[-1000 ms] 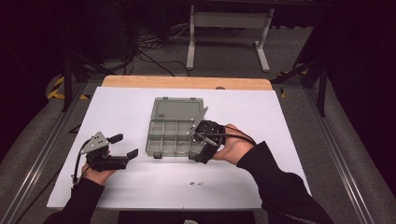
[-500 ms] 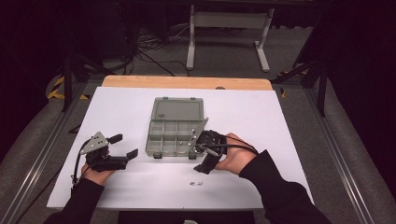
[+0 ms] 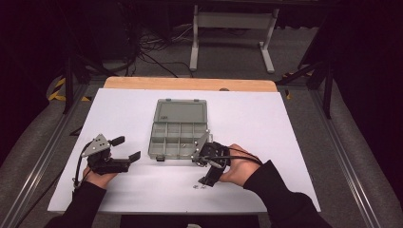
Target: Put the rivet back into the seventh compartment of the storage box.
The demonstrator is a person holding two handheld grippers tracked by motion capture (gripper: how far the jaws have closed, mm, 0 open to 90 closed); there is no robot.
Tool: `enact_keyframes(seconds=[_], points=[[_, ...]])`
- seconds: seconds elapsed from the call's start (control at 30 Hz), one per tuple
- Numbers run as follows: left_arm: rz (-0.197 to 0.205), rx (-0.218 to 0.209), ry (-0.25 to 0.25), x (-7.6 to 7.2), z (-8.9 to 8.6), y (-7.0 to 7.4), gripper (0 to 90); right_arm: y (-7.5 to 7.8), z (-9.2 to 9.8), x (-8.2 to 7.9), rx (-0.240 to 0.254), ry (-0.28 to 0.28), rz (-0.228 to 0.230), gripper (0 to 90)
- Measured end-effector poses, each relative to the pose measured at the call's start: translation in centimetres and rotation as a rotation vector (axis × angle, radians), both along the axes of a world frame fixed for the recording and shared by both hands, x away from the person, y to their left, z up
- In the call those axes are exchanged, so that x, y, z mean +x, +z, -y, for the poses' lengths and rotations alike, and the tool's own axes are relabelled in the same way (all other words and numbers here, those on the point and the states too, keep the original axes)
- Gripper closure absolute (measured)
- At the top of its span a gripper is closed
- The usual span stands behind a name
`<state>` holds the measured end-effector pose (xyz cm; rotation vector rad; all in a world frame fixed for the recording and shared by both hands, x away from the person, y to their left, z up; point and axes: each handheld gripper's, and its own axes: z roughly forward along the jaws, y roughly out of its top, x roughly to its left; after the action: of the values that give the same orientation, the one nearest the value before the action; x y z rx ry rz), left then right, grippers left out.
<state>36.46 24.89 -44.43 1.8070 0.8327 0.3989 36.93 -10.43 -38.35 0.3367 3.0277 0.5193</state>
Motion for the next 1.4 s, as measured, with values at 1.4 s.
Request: enact_keyframes(seconds=[1.4], points=[[-0.005, -0.011, 0.002, 0.1, 0.0, 0.0, 9.3, -3.9, -0.7, -2.1, -0.056, 0.041, -0.061, 37.3]])
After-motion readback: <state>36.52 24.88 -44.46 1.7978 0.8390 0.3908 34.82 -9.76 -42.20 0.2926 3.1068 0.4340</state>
